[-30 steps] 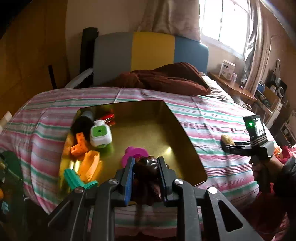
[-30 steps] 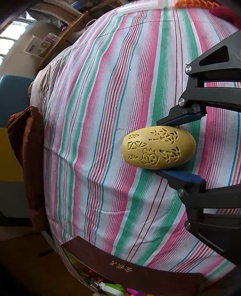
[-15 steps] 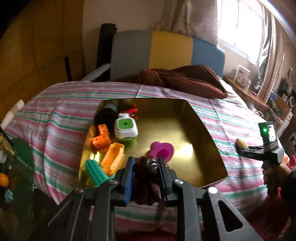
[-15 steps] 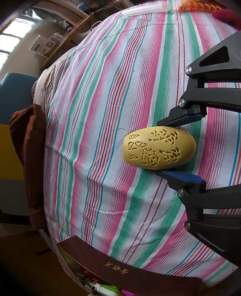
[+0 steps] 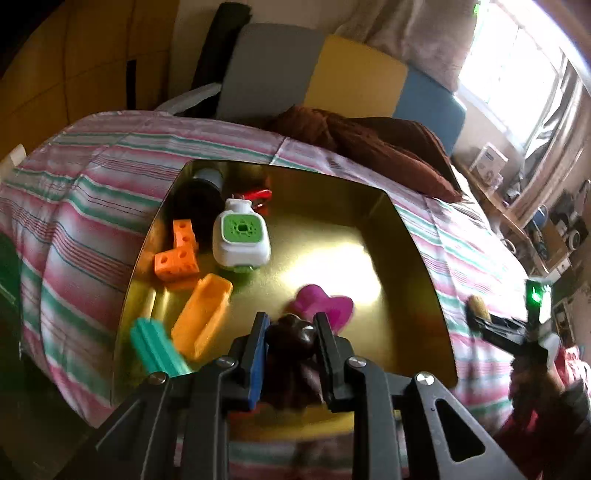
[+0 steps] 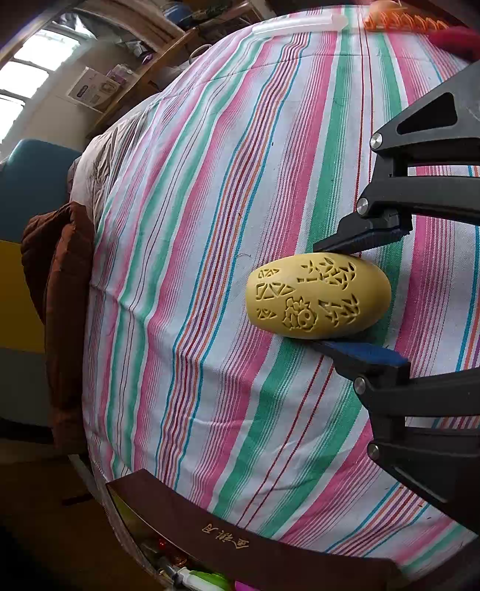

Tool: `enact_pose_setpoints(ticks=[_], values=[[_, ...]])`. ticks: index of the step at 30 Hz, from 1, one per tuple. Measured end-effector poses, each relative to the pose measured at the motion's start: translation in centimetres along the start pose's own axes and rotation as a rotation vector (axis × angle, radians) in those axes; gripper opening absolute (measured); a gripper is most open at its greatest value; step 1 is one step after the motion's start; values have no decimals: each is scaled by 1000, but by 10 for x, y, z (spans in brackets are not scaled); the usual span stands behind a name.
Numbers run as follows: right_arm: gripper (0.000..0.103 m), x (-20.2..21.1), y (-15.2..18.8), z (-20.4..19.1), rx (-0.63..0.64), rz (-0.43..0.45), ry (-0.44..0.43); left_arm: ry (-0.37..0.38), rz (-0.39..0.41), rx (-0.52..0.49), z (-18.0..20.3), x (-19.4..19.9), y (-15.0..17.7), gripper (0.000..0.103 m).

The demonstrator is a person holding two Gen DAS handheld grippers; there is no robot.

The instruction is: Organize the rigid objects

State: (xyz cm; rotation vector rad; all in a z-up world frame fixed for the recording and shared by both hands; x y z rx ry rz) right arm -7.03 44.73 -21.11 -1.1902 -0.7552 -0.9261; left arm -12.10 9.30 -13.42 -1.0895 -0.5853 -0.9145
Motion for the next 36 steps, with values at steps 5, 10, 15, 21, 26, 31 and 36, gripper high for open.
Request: enact_pose_setpoints(ticks=[5, 10, 15, 21, 26, 31, 36], values=[[44, -1, -1, 0, 4, -6, -2, -28, -31, -2, -6, -27, -8, 24], [44, -1, -2, 1, 1, -10, -6, 62, -51, 40, -4, -34, -16, 40], [43, -1, -6, 2, -17, -20, 6, 95, 14, 87, -10, -11, -33, 45], [43, 32, -35, -15, -59, 50, -18, -18, 174, 52, -28, 34, -43, 49], [36, 82, -75, -94, 64, 186, -144, -128, 263, 30, -47, 59, -40, 49], [25, 104, -97, -204, 251, 237, -273, -170, 286, 23, -54, 71, -36, 49], [18, 85, -92, -260, 310, 178, -331, -162, 303, 27, -57, 84, -31, 52]])
Point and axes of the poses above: each gripper's, at about its wrist camera, not at the fingertips, and x roughly against the way its jaws point, z to its right, y to its underside, the point moved 10 cm from there along -x, roughly the way its jaws point, and after that the axes turned 15 degrees about x, right-handed, at the moved point
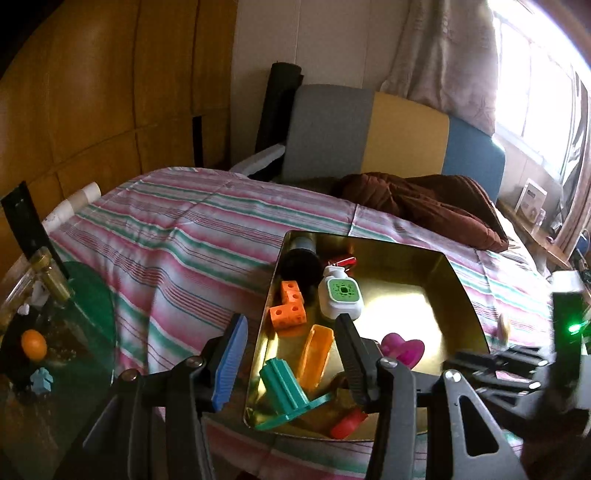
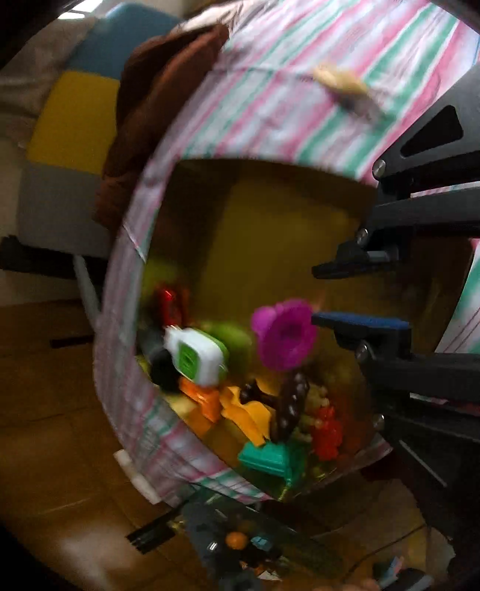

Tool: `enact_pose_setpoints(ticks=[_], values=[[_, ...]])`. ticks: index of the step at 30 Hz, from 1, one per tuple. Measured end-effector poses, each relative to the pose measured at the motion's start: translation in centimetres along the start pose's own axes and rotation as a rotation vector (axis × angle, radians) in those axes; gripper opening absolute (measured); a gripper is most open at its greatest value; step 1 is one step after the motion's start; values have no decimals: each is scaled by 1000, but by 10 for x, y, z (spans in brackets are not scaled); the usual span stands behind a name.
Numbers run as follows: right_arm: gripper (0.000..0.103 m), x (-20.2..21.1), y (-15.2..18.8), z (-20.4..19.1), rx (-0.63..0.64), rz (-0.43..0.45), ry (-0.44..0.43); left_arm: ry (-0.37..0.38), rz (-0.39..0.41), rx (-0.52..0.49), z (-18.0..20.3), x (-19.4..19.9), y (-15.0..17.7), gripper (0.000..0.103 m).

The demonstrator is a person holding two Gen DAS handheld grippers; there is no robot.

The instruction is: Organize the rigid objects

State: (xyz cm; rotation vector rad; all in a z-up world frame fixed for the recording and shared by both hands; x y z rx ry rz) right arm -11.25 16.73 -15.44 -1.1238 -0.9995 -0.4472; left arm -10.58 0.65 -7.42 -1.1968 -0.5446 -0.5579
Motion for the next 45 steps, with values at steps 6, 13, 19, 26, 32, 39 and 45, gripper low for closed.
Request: enact_pose_setpoints(ticks=[6, 13, 19, 26, 32, 39, 45], values=[[19, 26, 1, 17, -115, 90, -18, 10, 8, 12, -4, 4, 1, 68], [68, 66, 72, 174, -476, 79, 250, 33, 2, 25, -1, 4, 3, 68], [74, 34, 107, 241, -598, -36, 233, 35, -19, -8, 10, 0, 9, 68], [78, -34, 102, 242, -621, -144, 178, 32, -58, -10, 17, -9, 15, 68], [46, -33, 98, 242, -523, -159, 295, 34, -74, -25, 19, -12, 21, 68], [46, 11, 70, 193, -396, -45, 239, 45, -54, -40, 20, -6, 20, 68], [46, 49, 5, 79, -134, 108, 76, 24, -24, -18, 10, 5, 13, 69]])
Point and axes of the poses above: each gripper's, at about its wrist camera, not at the fingertips, and x roughly against the way its jaws point, z to its right, y to its underside, the point moved 10 cm from there along -x, roughly the way its jaws point, and after that the axes turned 15 degrees about x, right-handed, at the moved point
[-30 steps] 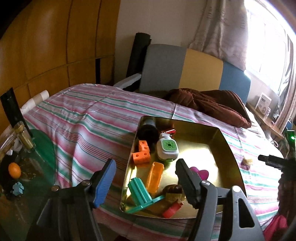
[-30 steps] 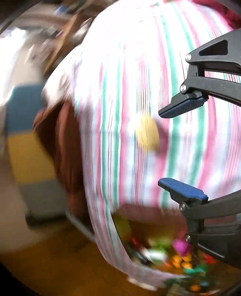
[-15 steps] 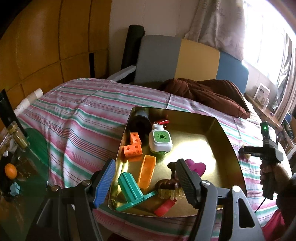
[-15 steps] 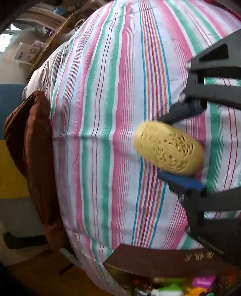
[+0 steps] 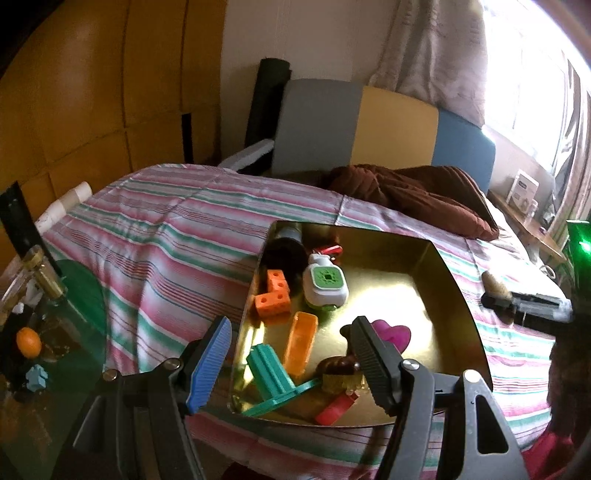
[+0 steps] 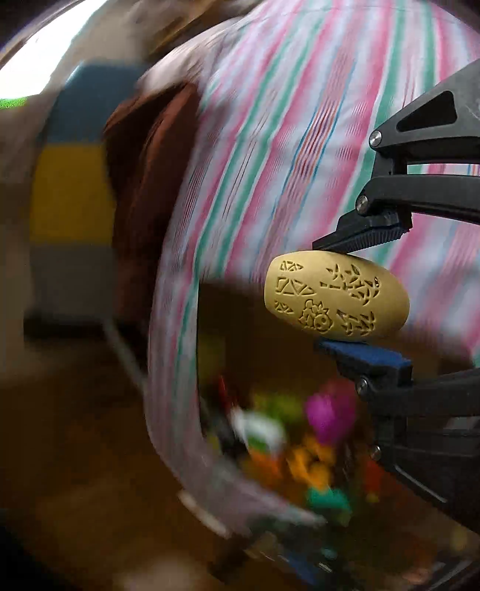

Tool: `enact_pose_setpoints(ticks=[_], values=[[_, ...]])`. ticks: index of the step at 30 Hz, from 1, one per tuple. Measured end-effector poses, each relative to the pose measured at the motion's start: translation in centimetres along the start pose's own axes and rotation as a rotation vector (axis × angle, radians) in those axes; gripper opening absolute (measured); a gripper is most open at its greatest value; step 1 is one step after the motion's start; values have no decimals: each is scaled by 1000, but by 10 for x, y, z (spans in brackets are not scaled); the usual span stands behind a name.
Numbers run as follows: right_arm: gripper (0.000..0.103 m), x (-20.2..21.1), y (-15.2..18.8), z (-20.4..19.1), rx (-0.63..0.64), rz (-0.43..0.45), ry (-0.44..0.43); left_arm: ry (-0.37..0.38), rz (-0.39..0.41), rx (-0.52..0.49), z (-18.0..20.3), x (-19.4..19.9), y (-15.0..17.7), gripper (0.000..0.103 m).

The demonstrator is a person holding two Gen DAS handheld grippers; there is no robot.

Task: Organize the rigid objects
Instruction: 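Carry the yellow egg into the gold tray with the right tool and release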

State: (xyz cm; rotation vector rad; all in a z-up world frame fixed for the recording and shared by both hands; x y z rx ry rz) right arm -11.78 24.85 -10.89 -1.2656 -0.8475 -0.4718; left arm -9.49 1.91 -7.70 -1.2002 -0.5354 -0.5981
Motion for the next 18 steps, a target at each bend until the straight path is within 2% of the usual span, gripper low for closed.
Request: enact_pose_setpoints(ticks=[2, 4, 7, 9, 11, 13, 18], values=[[46, -8, -2, -33, 73, -16, -27, -2, 12, 11, -4, 6, -2, 74], [46, -21, 1, -59, 127, -51, -33, 3, 24, 20, -7, 12, -4, 76], [47, -47, 13, -82, 161, -121, -53, -10, 40, 33, -12, 19, -7, 77], [47, -62, 20, -88, 181, -152, -36, -27, 47, 40, -16, 23, -8, 77], [49, -67, 23, -95, 180, -160, -39, -39, 52, 50, -17, 24, -9, 77], [63, -62, 22, -98, 172, -147, -29, -47, 53, 50, -18, 25, -9, 77], [80, -34, 2, -101, 157, -24, 49, -66, 58, 56, -19, 25, -7, 77]])
Point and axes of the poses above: each gripper's, at about its wrist camera, not at the fingertips, and x roughly against the way its jaws point, z to its right, y to its underside, the point moved 10 cm from there along -x, roughly the way its jaws point, and after that the axes turned 15 degrees about x, right-handed, at the moved point
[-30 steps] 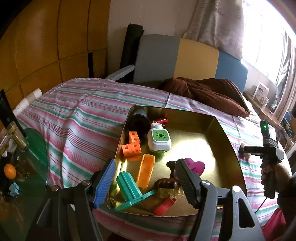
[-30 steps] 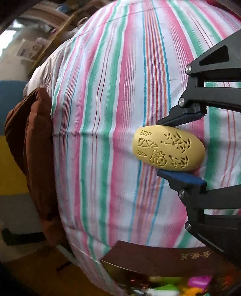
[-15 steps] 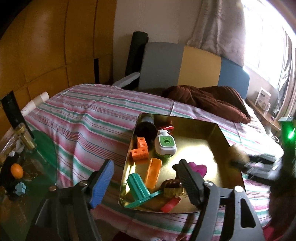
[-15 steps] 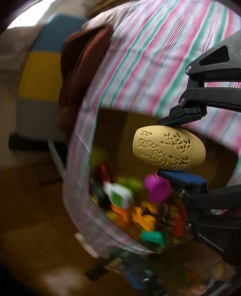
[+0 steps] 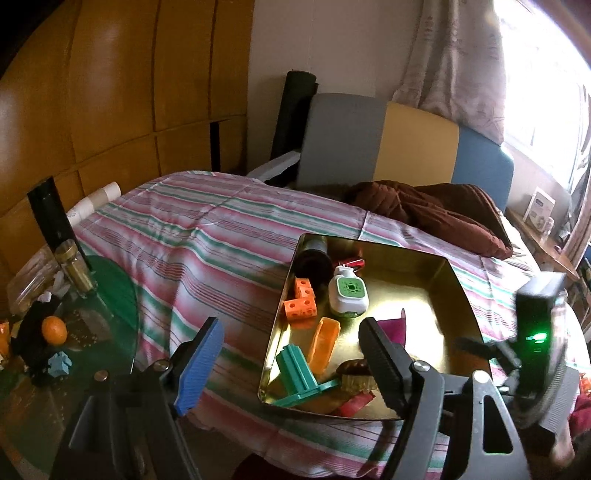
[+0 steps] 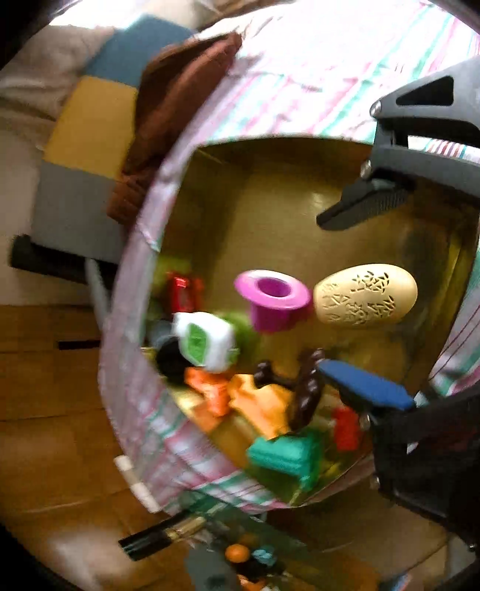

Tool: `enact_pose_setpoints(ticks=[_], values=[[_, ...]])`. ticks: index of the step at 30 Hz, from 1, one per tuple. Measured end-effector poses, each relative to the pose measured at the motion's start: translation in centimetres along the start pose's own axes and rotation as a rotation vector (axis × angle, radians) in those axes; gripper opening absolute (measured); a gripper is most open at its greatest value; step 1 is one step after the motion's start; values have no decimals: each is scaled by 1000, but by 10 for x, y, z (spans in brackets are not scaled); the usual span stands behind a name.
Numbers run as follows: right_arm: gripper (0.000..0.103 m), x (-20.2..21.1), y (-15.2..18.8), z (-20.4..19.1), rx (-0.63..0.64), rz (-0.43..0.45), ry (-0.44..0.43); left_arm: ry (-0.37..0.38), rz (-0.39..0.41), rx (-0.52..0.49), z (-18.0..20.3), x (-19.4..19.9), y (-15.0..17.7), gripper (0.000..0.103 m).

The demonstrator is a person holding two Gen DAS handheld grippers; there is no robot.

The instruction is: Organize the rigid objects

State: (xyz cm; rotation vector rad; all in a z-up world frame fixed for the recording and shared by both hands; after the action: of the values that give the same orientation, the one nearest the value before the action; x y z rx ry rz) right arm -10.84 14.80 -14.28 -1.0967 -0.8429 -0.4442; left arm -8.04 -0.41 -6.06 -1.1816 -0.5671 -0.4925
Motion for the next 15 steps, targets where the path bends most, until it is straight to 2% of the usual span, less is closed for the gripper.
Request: enact_pose_setpoints(ticks=[3, 7, 12, 15], values=[[86, 21, -12, 6, -38, 77, 74, 2, 2, 7, 0, 1, 1, 77], [88, 45, -25, 9, -103, 146, 136, -1, 24, -23, 3, 5, 2, 77], [88, 63, -27, 13, -134, 170, 178, -14, 66, -45, 5, 11, 3, 72], [88, 66, -26, 13, -123, 160, 217, -4, 73, -47, 6, 11, 4, 64]])
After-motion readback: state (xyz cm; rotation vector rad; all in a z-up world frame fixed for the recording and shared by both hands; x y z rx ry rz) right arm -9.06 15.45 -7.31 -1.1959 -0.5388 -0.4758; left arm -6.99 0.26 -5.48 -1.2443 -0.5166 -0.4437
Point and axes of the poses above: each gripper's, at about its wrist camera, not at the fingertips, and x roughly against the way its jaws point, z to its right, y to its underside, the point moved 10 cm from there along -x, roughly the way its jaws point, and after that the axes turned 15 degrees about x, right-handed, at the moved point
